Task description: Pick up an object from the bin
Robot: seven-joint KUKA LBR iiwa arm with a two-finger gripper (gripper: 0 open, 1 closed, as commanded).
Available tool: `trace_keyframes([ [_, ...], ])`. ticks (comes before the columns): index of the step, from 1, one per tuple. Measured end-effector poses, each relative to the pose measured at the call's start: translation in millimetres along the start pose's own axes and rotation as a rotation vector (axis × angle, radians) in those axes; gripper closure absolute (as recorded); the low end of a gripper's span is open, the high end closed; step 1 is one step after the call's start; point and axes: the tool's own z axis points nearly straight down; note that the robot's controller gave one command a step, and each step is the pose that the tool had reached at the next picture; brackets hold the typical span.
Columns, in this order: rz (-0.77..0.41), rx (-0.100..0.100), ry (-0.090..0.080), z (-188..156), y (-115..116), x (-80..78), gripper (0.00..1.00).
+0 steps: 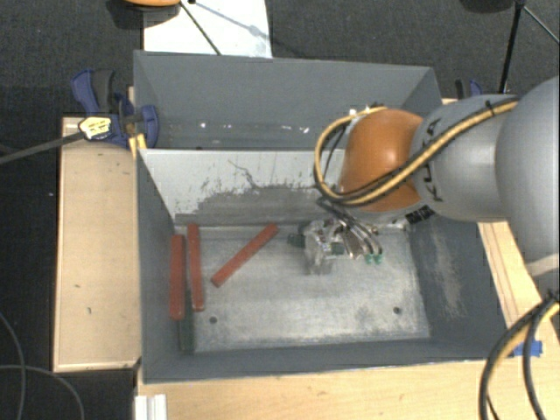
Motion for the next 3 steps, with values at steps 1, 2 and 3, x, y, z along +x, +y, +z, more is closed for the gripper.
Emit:
trace_keyframes([
  [1, 0.001, 0.000, 0.000, 0.0, 0.0, 0.0, 1.00],
  [2, 0.263, -0.001, -0.003, -61.3, 45.8, 25.7, 0.00],
  [3, 0.264, 0.000, -0.001, -60.4, 45.1, 26.2, 0.00],
])
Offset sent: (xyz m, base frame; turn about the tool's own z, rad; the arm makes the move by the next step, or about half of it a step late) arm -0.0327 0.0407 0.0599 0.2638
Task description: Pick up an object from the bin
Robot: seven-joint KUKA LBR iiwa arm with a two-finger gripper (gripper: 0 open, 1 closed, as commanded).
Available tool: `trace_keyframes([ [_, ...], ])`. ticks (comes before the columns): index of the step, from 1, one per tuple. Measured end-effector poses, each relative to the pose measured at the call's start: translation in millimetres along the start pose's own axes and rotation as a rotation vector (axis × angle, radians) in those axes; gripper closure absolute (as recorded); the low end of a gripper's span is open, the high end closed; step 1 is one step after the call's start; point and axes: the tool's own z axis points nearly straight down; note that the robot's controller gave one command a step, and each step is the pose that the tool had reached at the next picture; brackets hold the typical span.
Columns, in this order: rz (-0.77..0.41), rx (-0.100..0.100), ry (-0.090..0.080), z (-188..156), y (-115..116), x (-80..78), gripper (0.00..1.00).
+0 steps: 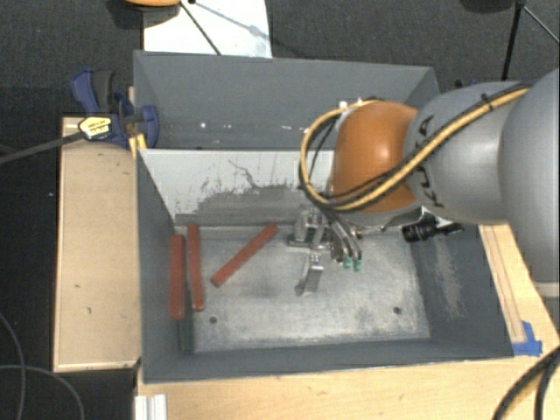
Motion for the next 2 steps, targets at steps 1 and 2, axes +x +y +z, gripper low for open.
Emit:
trace_keyframes([
  [1, -0.047, 0.001, -0.004, 18.4, 50.7, 1.0, 0.00],
  [2, -0.008, -0.003, -0.001, 33.0, 81.8, -6.9, 0.00],
])
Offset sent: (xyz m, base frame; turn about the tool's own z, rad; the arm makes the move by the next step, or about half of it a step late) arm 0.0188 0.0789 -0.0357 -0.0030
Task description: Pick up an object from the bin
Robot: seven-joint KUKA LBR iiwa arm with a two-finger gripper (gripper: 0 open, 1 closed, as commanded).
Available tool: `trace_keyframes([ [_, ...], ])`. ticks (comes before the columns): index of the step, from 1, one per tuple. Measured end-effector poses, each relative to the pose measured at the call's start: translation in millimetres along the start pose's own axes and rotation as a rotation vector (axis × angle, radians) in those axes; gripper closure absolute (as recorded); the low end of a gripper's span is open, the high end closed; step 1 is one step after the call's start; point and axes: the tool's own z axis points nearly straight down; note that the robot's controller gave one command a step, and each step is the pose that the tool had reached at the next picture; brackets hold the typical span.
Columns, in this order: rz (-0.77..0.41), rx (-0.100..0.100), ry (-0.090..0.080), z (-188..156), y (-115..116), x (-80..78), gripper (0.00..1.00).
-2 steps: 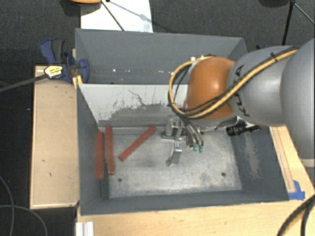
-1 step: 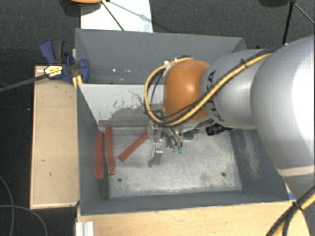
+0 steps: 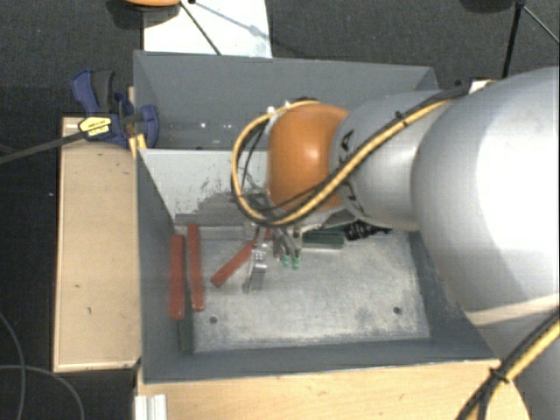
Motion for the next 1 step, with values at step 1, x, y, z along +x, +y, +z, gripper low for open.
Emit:
trace_keyframes([
  [1, 0.022, 0.002, 0.000, 26.6, 4.6, -4.5, 1.00],
])
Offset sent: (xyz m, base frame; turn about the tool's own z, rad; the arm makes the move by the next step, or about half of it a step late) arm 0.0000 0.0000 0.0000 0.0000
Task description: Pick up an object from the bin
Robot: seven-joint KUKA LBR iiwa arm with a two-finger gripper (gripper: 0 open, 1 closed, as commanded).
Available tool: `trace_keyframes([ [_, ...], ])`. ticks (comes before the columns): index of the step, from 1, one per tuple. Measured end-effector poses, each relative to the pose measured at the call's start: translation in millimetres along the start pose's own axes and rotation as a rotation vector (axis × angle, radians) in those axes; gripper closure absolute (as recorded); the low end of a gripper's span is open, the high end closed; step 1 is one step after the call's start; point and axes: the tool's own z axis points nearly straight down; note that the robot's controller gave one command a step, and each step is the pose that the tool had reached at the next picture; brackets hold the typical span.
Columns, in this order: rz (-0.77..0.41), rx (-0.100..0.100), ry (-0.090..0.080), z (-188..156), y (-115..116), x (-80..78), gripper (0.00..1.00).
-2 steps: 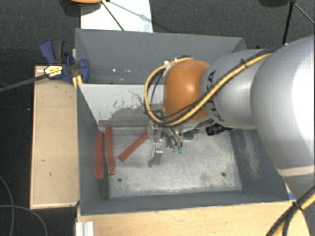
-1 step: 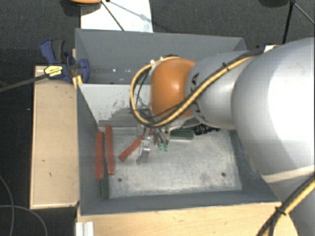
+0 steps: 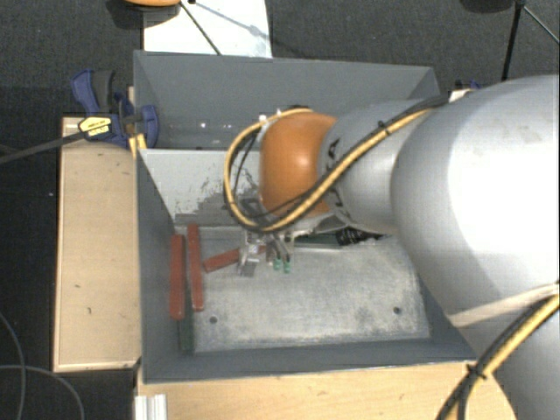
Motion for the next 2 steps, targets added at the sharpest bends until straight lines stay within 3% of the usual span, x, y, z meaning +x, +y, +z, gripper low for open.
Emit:
trace_keyframes([
  [2, 0.000, 0.000, 0.000, 0.0, 0.0, 0.0, 1.00],
])
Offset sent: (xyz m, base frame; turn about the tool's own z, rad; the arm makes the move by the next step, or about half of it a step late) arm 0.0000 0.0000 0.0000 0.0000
